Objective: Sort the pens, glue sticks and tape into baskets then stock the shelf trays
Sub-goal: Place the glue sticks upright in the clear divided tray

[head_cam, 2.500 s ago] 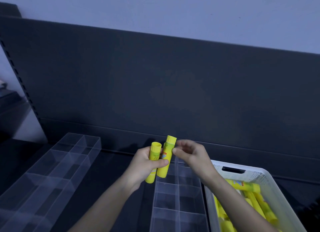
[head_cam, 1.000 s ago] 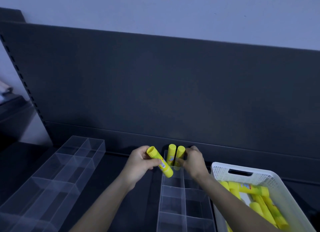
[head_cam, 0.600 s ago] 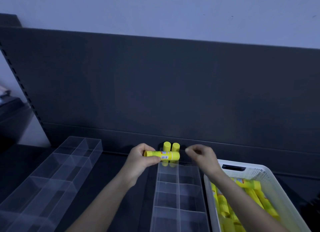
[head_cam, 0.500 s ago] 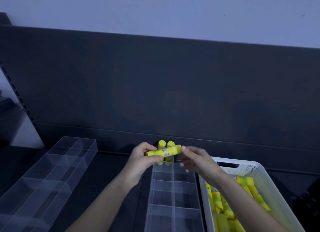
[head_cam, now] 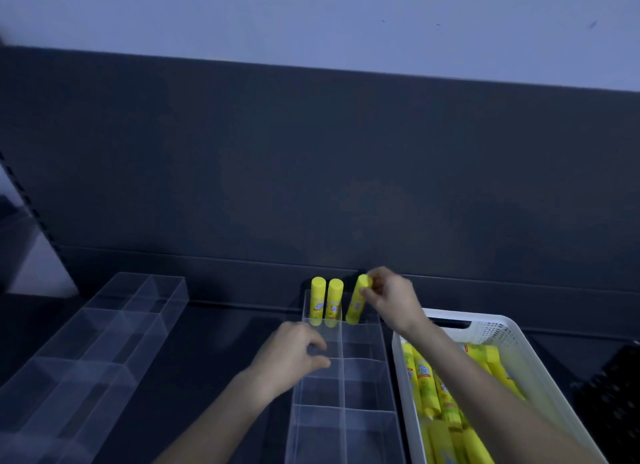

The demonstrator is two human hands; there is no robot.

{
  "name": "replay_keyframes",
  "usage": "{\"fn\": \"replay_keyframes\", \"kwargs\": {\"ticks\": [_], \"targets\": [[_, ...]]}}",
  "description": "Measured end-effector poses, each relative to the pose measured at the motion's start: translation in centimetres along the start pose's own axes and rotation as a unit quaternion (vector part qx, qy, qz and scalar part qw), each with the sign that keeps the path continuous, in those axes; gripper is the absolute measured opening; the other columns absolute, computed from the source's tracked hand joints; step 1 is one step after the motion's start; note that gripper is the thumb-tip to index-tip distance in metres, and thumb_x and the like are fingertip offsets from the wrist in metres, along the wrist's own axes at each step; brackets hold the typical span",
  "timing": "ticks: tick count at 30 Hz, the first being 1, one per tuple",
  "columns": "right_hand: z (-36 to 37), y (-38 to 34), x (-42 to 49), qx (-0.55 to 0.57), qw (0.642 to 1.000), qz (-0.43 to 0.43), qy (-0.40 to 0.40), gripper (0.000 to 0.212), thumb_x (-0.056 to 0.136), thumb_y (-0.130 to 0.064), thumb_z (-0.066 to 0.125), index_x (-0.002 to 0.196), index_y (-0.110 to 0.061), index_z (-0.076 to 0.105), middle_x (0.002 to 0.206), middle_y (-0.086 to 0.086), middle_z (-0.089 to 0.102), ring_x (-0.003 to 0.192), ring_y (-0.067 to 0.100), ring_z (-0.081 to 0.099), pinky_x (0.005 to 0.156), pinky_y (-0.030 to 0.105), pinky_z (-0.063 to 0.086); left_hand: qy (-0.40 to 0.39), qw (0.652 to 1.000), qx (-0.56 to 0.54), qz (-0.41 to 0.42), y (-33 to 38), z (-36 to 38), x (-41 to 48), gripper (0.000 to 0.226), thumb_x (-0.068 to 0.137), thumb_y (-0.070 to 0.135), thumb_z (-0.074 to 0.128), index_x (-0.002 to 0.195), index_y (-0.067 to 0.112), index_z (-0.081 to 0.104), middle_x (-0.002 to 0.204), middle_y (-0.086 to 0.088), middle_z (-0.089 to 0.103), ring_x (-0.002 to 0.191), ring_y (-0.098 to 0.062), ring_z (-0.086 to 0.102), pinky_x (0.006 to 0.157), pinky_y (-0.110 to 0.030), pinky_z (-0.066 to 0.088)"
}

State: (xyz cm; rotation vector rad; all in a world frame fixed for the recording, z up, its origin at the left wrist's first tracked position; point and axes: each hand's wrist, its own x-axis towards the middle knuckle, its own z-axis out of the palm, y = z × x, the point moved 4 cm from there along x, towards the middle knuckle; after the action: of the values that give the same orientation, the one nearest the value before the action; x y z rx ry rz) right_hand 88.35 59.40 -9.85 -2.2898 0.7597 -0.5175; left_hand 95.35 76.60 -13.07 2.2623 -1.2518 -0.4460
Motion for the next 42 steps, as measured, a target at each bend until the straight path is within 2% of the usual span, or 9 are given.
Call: {"fn": "replay_keyframes", "kwargs": {"ticks": [3,5,11,19,23,27,30,35,42], "targets": [[2.2,0.5,-0.1,-0.037,0.999,0.002,-0.033,0.023,0.087,-0.015,0.06,0.109,-0.007,0.057,0.094,0.015,0.069,0.09,0.03,0.064,0.08,0.036,0.051,0.009,1.0,0.016,0.001,-0.6,0.0,-0.1,0.014,0.087,0.019,0.063,0.093,0.013,0.074,0.098,0.002,0.07,0.082,-0.007,0.06,0.081,-0.022,0.051],[2.7,0.6,-0.2,-0.063,0.997,0.002,-0.035,0.025,0.089,-0.017,0.056,0.113,-0.009,0.055,0.095,0.015,0.069,0.09,0.031,0.064,0.078,0.035,0.05,0.011,1.0,0.021,-0.002,-0.9,0.1,0.1,0.015,0.087,0.012,0.059,0.084,0.008,0.073,0.09,-0.003,0.07,0.077,-0.012,0.063,0.078,-0.026,0.053],[2.7,0.3,-0.2,-0.094,0.995,-0.008,-0.032,0.026,0.09,-0.018,0.054,0.115,-0.01,0.054,0.095,0.014,0.069,0.089,0.032,0.063,0.075,0.034,0.049,0.012,0.999,0.03,-0.002,-0.9,0.1,0.5,0.016,0.087,0.014,0.059,0.086,0.012,0.075,0.091,0.0,0.071,0.081,-0.012,0.065,0.078,-0.027,0.055],[0.1,0.1,-2.1,-0.061,0.998,0.003,-0.014,0.042,0.085,-0.015,0.062,0.125,-0.006,0.053,0.107,0.009,0.068,0.1,0.024,0.064,0.09,0.03,0.048,0.034,0.999,0.035,0.007,0.6,0.2,1.0,0.018,0.086,0.023,0.061,0.098,0.016,0.071,0.101,0.002,0.069,0.094,-0.014,0.063,0.083,-0.028,0.051],[-3.9,1.1,-4.3,-0.08,0.997,0.007,0.016,0.03,0.086,-0.015,0.061,0.114,-0.004,0.061,0.104,0.011,0.068,0.097,0.024,0.065,0.087,0.03,0.046,0.063,0.997,0.022,0.041,3.3,0.7,1.6,0.017,0.086,0.02,0.056,0.092,0.016,0.072,0.097,0.0,0.071,0.094,-0.02,0.063,0.081,-0.033,0.05],[-9.3,4.4,-7.0,-0.113,0.99,0.074,0.036,0.024,0.086,-0.014,0.057,0.104,0.002,0.063,0.101,0.018,0.069,0.099,0.033,0.063,0.085,0.036,0.047,0.058,0.994,0.015,0.09,6.9,2.1,2.3,0.019,0.089,0.016,0.054,0.095,0.01,0.071,0.098,-0.004,0.071,0.097,-0.021,0.061,0.085,-0.033,0.046],[-12.5,7.5,-9.3,-0.153,0.98,0.125,0.008,0.024,0.087,-0.012,0.055,0.095,0.01,0.06,0.095,0.026,0.065,0.094,0.036,0.061,0.073,0.031,0.039,0.049,0.992,0.03,0.111,9.2,3.7,2.9,0.019,0.088,0.013,0.051,0.086,0.005,0.069,0.092,-0.01,0.069,0.091,-0.028,0.061,0.08,-0.04,0.049],[-14.4,10.1,-11.7,-0.183,0.972,0.148,-0.025,0.026,0.087,-0.012,0.055,0.101,0.011,0.06,0.105,0.025,0.064,0.106,0.034,0.058,0.084,0.033,0.04,0.029,0.973,0.195,0.121,13.1,6.3,3.3,0.022,0.092,0.021,0.045,0.096,0.01,0.063,0.107,-0.01,0.065,0.109,-0.028,0.054,0.081,-0.034,0.045],[-9.7,10.5,-11.9,-0.208,0.957,0.153,-0.13,0.026,0.09,-0.028,0.053,0.096,-0.006,0.065,0.101,0.012,0.066,0.099,0.026,0.059,0.074,0.029,0.043,-0.031,0.906,0.41,0.098,14.7,10.4,4.1,0.025,0.093,0.021,0.047,0.108,0.01,0.065,0.114,-0.011,0.065,0.114,-0.028,0.051,0.098,-0.033,0.031]]}}
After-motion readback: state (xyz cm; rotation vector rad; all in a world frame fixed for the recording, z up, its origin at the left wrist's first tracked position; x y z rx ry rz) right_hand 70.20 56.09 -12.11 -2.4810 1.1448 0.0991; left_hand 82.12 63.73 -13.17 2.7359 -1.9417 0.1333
